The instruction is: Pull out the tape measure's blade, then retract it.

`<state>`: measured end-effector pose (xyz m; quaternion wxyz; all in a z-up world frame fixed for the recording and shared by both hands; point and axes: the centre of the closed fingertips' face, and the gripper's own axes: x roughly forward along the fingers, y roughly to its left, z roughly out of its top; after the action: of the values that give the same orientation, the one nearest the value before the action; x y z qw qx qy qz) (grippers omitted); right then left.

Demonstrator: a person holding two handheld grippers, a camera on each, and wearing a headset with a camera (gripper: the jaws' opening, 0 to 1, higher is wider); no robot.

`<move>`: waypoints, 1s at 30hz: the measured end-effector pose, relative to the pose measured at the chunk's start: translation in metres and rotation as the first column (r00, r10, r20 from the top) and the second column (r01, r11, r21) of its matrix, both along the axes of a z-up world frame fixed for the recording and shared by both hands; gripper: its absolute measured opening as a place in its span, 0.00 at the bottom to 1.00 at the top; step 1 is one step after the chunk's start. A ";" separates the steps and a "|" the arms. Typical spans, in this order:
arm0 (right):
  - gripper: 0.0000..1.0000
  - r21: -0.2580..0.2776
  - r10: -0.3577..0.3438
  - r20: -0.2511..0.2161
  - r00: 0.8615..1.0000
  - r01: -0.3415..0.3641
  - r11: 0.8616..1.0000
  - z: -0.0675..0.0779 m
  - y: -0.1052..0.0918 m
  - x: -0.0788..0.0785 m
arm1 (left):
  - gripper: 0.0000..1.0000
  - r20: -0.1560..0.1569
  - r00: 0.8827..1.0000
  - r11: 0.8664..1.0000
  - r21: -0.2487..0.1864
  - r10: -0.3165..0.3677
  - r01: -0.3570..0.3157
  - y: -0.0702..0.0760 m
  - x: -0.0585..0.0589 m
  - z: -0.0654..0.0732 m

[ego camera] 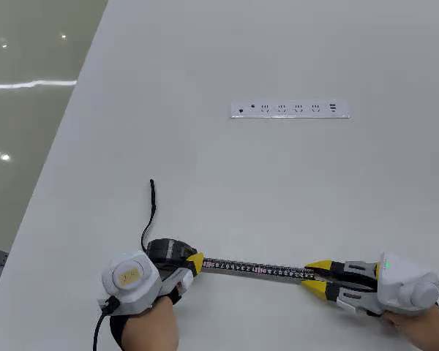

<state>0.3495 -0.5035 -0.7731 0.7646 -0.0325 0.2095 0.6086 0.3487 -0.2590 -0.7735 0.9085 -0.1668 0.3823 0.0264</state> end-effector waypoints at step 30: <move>0.14 -0.001 0.038 0.006 0.999 -0.038 0.999 -0.001 0.032 0.000 | 0.64 0.000 1.000 1.000 0.000 -0.001 0.001 0.000 0.000 0.000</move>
<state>0.3500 -0.4718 -0.7744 0.7535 -0.0388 0.2069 0.6228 0.3490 -0.2590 -0.7733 0.9084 -0.1667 0.3826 0.0257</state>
